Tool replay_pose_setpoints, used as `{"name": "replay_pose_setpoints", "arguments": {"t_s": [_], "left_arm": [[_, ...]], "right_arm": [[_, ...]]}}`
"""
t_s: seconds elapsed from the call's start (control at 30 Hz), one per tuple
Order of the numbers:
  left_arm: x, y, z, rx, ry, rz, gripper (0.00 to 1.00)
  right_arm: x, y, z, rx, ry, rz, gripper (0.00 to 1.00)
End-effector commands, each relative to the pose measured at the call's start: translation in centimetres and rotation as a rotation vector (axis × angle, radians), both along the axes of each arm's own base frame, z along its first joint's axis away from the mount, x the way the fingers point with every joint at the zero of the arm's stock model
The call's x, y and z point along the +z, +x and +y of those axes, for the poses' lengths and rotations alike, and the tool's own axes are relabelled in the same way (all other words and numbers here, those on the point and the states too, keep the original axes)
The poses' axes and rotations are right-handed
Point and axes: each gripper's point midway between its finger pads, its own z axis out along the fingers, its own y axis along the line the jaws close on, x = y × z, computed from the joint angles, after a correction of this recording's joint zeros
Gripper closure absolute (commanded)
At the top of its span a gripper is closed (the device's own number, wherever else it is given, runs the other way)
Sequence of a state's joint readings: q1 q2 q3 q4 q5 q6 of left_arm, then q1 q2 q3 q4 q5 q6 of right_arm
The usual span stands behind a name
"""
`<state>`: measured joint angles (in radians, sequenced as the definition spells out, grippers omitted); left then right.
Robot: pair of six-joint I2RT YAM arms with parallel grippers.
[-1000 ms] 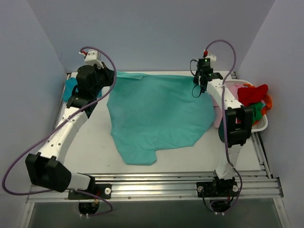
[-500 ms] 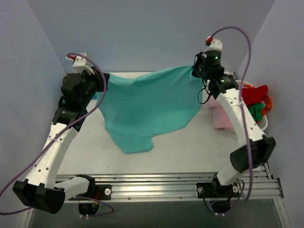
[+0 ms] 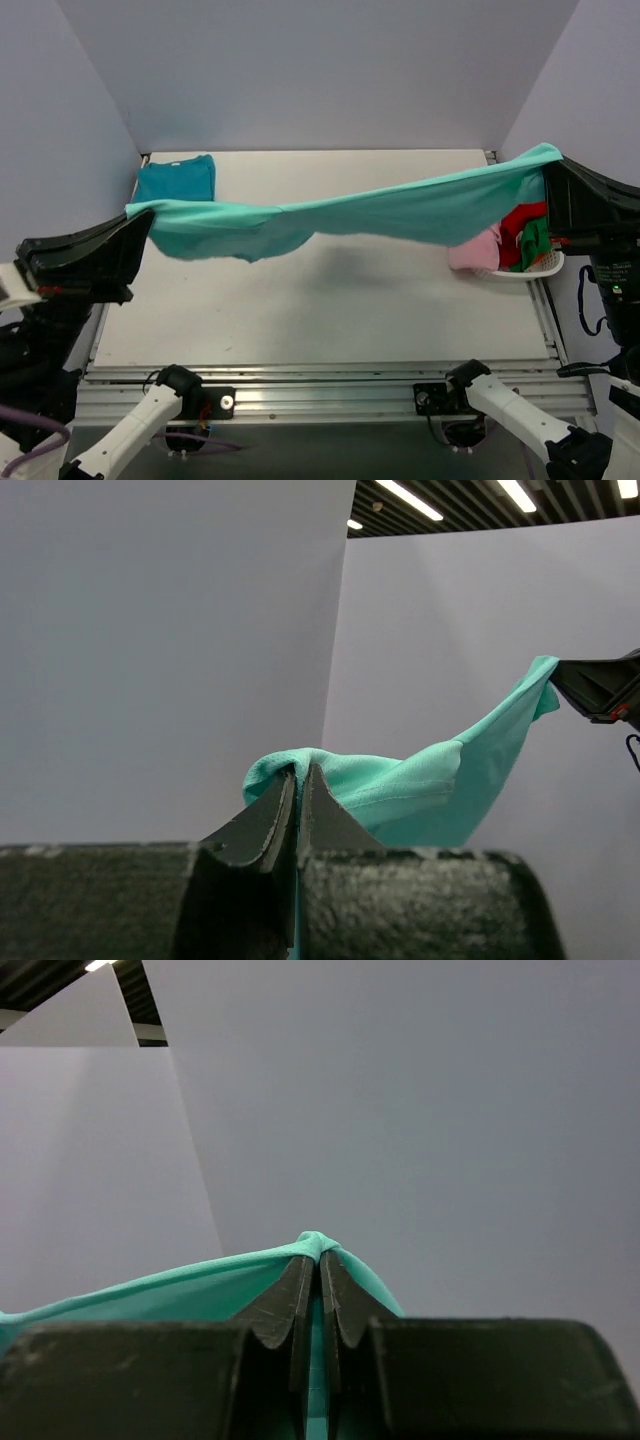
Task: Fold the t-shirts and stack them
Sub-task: Flatten the tshirt out
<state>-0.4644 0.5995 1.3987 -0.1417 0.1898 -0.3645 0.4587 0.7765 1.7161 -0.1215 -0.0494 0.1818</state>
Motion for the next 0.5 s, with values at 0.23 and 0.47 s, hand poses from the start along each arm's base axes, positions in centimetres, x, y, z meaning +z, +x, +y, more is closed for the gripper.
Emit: {"name": "replay_pose_setpoints", "arguments": {"t_s": [0.23,0.47], "left_arm": [[-0.1,5.8,-0.3,0.134,0.012,0.072,0.98],[-7.7,18.8,-3.3,0.289,0.135,0.322,0.98]], "right_arm": [[-5.3,14.4,3.8,-0.161,-0.124,0.282,1.00],[-19.5,27.5,4.9,-0.305,-0.199,0.594,1.00]]}}
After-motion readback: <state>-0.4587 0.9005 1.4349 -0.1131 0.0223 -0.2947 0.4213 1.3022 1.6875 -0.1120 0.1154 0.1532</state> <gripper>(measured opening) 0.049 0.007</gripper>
